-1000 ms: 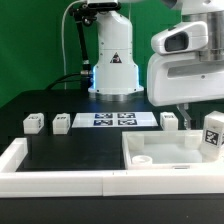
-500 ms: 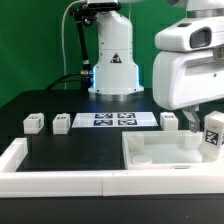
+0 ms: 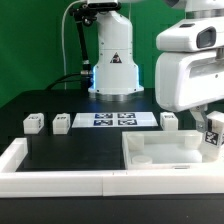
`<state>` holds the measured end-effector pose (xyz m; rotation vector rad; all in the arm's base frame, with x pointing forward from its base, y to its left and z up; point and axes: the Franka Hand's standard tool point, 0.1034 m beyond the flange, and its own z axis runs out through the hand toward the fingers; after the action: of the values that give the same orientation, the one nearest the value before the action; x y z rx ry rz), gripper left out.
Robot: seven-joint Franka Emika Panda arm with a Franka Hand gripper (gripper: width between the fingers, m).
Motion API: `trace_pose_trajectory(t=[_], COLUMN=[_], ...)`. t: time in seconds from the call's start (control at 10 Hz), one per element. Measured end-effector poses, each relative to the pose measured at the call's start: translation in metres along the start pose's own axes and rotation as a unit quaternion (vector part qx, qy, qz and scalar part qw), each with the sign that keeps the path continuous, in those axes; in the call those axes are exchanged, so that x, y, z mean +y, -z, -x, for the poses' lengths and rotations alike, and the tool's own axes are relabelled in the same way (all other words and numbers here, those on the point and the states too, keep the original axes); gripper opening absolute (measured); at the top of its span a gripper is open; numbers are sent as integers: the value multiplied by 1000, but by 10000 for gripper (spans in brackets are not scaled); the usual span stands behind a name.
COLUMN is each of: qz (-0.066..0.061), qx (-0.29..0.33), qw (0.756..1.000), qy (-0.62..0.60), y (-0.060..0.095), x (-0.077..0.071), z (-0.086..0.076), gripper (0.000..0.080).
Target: Assemble square table
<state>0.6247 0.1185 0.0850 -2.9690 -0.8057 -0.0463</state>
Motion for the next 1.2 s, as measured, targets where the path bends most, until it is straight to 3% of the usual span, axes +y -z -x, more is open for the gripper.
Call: trace_pose_trajectory(t=[0.5, 0.6, 0.9, 1.2], qz=[-1, -2, -5, -5], qx=[0, 3, 23, 27], qw=[1000, 997, 972, 920], qy=[-26, -76, -233, -391], y=[0, 0, -1, -1], x=[0, 0, 2, 5], z=[0, 0, 2, 3], gripper=[291, 291, 292, 292])
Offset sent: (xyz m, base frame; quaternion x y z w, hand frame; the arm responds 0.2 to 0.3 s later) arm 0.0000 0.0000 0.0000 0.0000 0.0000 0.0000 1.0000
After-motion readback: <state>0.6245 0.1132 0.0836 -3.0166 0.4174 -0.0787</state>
